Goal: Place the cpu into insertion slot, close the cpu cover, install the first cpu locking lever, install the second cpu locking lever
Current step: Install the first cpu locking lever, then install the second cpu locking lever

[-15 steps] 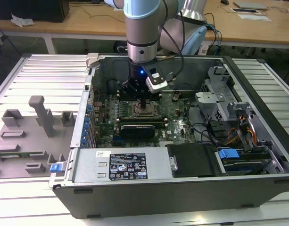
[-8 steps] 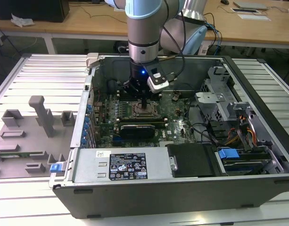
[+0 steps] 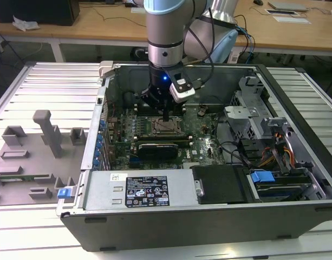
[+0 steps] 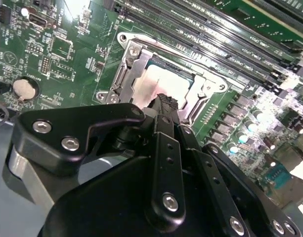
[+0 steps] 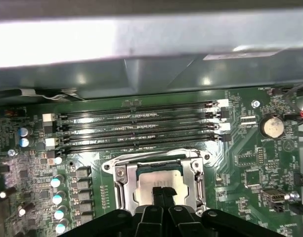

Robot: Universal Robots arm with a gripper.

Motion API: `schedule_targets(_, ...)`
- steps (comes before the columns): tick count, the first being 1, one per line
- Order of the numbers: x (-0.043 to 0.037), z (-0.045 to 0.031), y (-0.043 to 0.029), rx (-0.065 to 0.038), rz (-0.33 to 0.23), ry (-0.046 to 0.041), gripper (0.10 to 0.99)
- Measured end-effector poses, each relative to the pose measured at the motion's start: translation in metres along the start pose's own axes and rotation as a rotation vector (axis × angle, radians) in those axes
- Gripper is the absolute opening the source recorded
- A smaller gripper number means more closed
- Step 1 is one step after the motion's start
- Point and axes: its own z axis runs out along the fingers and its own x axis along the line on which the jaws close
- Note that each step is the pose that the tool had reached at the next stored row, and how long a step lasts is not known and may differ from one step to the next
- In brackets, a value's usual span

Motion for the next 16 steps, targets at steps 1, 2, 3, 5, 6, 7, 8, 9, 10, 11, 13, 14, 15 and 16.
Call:
schedule_targets(1,-0.0001,-0.0013,0.0,0.0,0.0,0.0,0.106)
schedule_targets(2,-0.0002,-0.0024,-0.0001,0.0,0.0,0.0,0.106)
schedule_targets(3,-0.0002,-0.003,-0.0005,0.0,0.0,-0.0001,0.106)
schedule_targets(5,-0.0006,-0.0038,-0.0041,0.0,0.0,-0.0001,0.106)
schedule_targets(6,-0.0007,-0.004,-0.0052,0.0,0.0,0.0,0.106)
schedule_targets(7,-0.0008,-0.0042,-0.0063,0.0,0.0,-0.0001,0.106)
schedule_targets(8,-0.0009,-0.0043,-0.0069,0.0,0.0,-0.0001,0.106)
schedule_targets(9,-0.0009,-0.0043,-0.007,0.0,0.0,-0.0001,0.106)
schedule_targets(10,-0.0009,-0.0044,-0.007,0.0,0.0,0.0,0.106)
schedule_targets(11,-0.0009,-0.0043,-0.007,0.0,0.0,-0.0001,0.106)
schedule_targets(13,-0.0009,-0.0045,-0.007,0.0,0.0,-0.0001,0.106)
schedule_targets(14,-0.0009,-0.0045,-0.007,0.0,0.0,-0.0001,0.106)
schedule_targets(15,-0.0009,-0.0046,-0.007,0.0,0.0,0.0,0.106)
schedule_targets(16,-0.0009,-0.0046,-0.007,0.0,0.0,-0.0001,0.106)
